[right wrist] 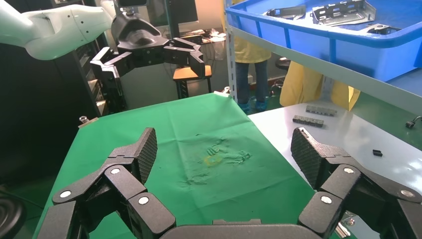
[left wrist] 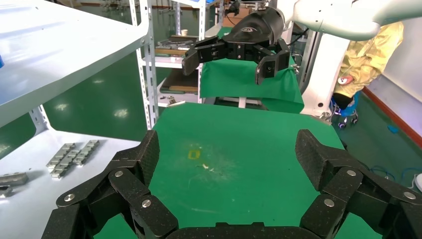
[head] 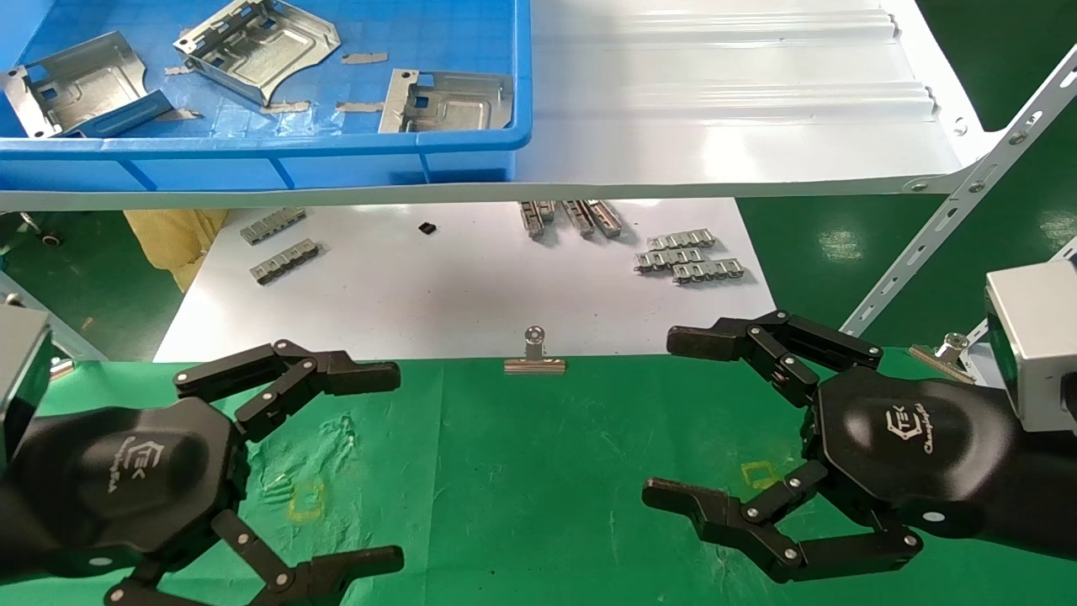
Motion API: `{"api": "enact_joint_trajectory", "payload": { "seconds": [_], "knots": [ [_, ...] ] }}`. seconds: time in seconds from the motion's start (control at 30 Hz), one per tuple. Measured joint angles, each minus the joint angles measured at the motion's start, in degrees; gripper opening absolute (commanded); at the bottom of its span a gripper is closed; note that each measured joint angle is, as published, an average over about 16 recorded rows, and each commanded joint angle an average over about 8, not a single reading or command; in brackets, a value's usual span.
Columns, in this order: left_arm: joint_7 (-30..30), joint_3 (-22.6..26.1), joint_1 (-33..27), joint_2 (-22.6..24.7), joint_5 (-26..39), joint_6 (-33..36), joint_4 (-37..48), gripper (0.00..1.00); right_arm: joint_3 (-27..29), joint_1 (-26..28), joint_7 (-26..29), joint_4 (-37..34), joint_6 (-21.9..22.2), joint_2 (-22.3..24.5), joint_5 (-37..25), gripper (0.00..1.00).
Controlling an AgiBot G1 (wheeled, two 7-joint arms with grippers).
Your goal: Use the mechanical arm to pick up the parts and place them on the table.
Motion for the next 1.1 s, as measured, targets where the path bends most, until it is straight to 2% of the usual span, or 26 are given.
{"api": "enact_joint_trajectory", "payload": {
  "seconds": [0.77, 0.93, 1.1],
  "knots": [
    [0.0, -0.1, -0.4, 0.0, 0.1, -0.1, 0.0, 1.00, 0.0, 0.0, 0.0, 0.0, 0.0, 0.0, 0.0, 0.00],
    [-0.7, 0.2, -3.9, 0.5, 1.6, -0.9, 1.0, 1.00, 0.0, 0.0, 0.0, 0.0, 0.0, 0.0, 0.0, 0.00],
    [-1.6, 1.6, -12.5, 3.0, 6.5, -3.0, 6.2, 1.00, 0.0, 0.0, 0.0, 0.0, 0.0, 0.0, 0.0, 0.00]
  ]
}}
